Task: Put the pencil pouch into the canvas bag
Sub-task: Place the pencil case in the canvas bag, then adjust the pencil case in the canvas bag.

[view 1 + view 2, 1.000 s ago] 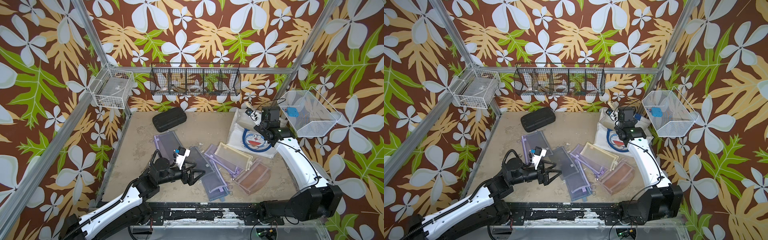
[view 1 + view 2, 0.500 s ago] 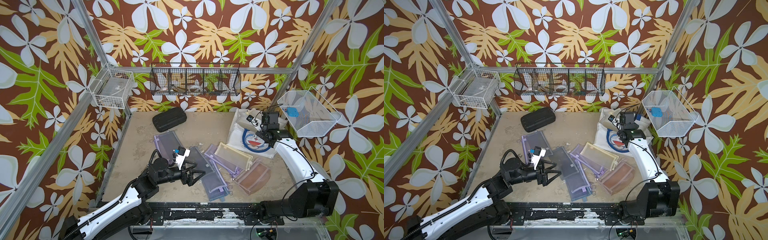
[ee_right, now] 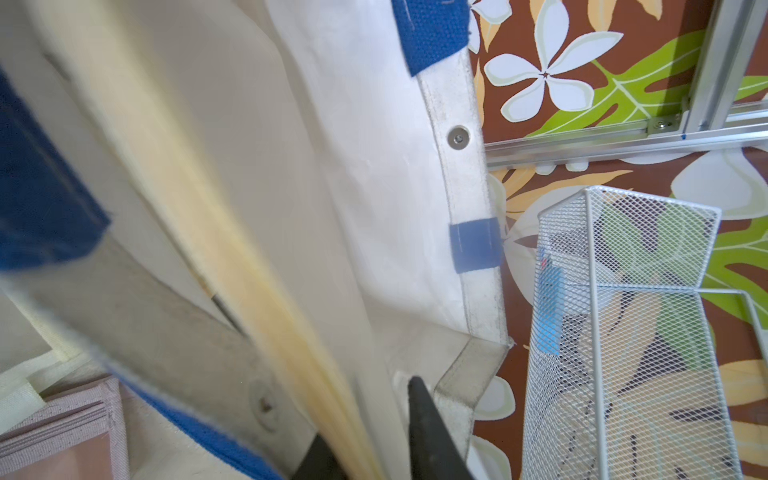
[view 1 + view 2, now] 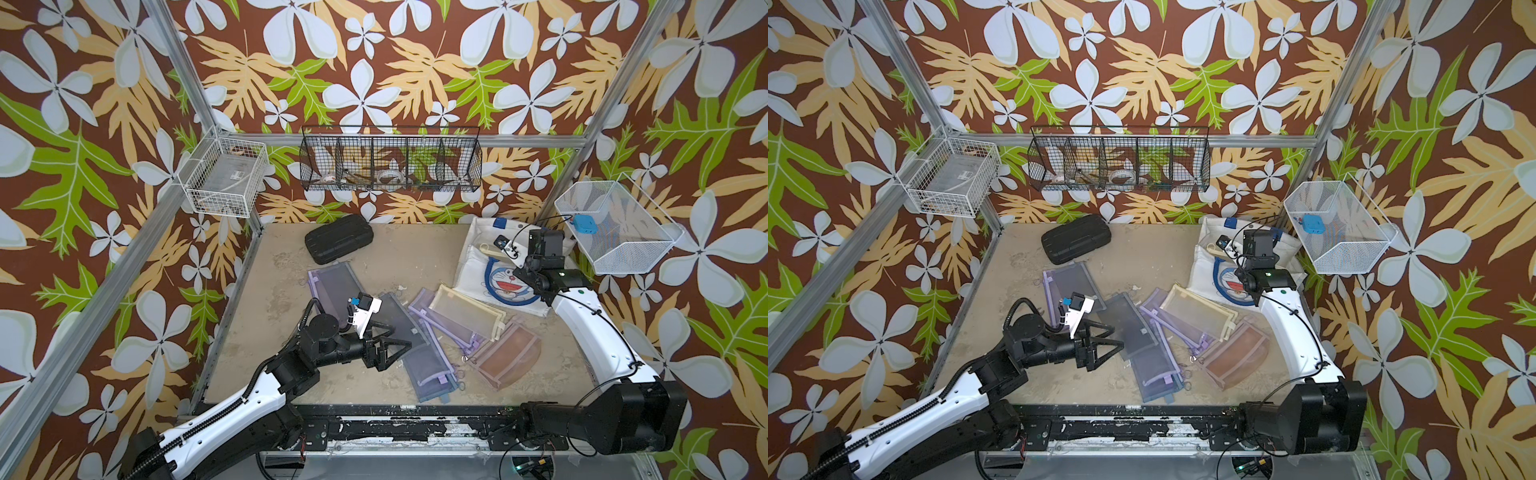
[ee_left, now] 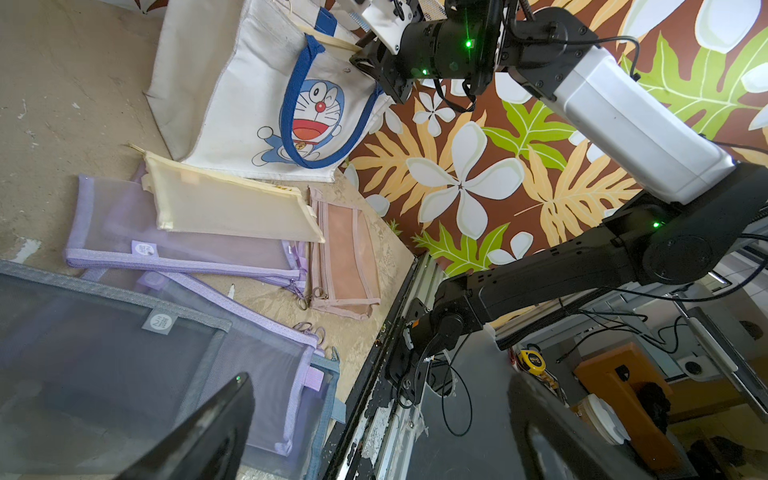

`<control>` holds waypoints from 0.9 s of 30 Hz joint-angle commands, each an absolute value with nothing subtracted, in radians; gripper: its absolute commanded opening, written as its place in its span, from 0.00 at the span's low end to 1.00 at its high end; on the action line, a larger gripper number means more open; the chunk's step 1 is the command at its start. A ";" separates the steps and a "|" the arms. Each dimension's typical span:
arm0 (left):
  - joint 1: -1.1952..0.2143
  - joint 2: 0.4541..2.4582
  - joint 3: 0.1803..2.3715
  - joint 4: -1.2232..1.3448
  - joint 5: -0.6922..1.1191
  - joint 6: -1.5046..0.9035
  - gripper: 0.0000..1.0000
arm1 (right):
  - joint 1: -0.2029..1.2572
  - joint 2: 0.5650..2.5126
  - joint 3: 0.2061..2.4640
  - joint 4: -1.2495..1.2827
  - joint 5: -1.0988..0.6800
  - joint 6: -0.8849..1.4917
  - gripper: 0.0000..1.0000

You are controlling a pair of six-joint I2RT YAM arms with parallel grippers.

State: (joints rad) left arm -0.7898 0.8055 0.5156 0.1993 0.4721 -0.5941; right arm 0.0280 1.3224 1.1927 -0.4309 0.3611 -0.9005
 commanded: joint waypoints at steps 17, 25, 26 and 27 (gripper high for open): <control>-0.758 0.825 0.520 0.174 0.448 -0.582 0.97 | 0.060 1.218 1.388 -0.504 0.255 -0.543 1.00; -0.725 0.873 0.513 0.183 0.460 -0.601 0.96 | 0.041 1.274 1.408 -0.501 0.177 -0.450 1.00; -0.724 0.877 0.518 0.183 0.456 -0.603 0.97 | 0.040 1.299 1.438 -0.527 0.153 -0.427 1.00; -0.725 0.881 0.522 0.183 0.453 -0.604 0.97 | 0.041 1.315 1.460 -0.553 0.138 -0.403 1.00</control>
